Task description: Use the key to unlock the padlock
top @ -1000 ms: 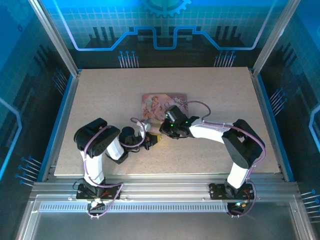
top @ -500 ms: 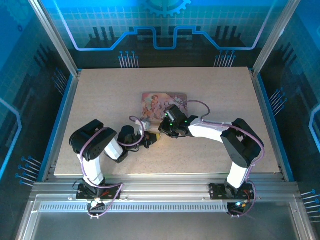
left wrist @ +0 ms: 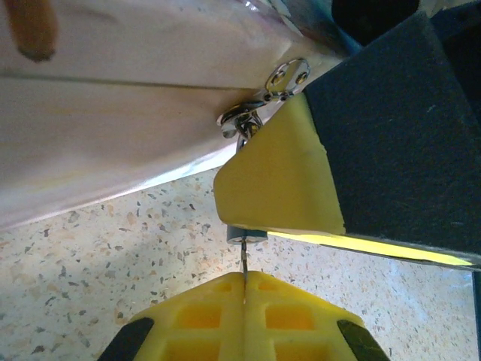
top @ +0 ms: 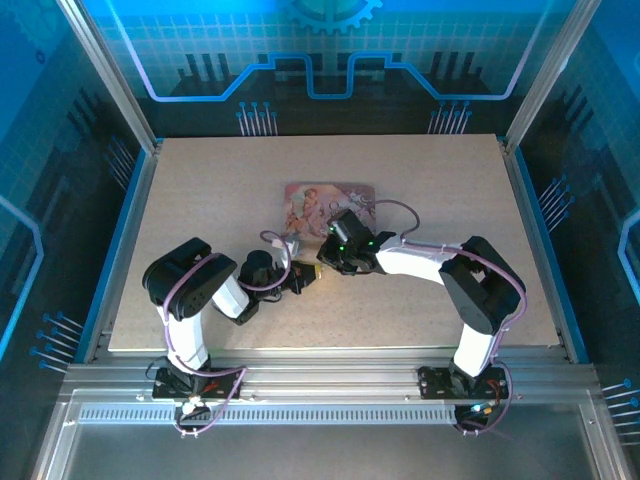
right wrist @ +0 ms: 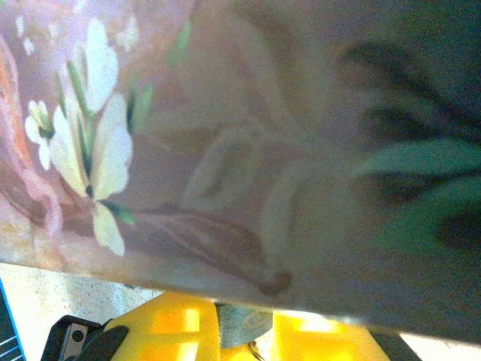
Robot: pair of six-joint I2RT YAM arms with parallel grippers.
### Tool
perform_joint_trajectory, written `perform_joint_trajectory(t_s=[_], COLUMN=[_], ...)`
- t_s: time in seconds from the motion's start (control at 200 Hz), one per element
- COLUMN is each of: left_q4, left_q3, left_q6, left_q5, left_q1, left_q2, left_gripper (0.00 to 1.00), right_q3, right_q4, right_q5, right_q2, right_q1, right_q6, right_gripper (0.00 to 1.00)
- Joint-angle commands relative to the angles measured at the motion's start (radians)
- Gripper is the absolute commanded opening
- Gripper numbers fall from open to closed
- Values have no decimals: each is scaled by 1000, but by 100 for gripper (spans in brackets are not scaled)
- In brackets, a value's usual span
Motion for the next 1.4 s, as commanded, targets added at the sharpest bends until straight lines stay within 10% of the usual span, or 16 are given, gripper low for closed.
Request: perform_joint_trajectory(t_s=[0.0,0.7,1.396], left_q4=[137,137,136], left_q3=[50,-13,-25], left_q6=[-30,68,66], left_q5=[-28,18,38], left_q1=[-2,-4,-8], left_q2=[-66,62,29], left_gripper=[0,0,0], right_q3=[-25,-94,-95], right_q4=[-70,-89,104], right_q5=[-118,-26,-47], right_q2=[13,-199,-41], right_q1=[57,2,-22], right_q6=[13,-3,14], right_gripper=[0,51,47])
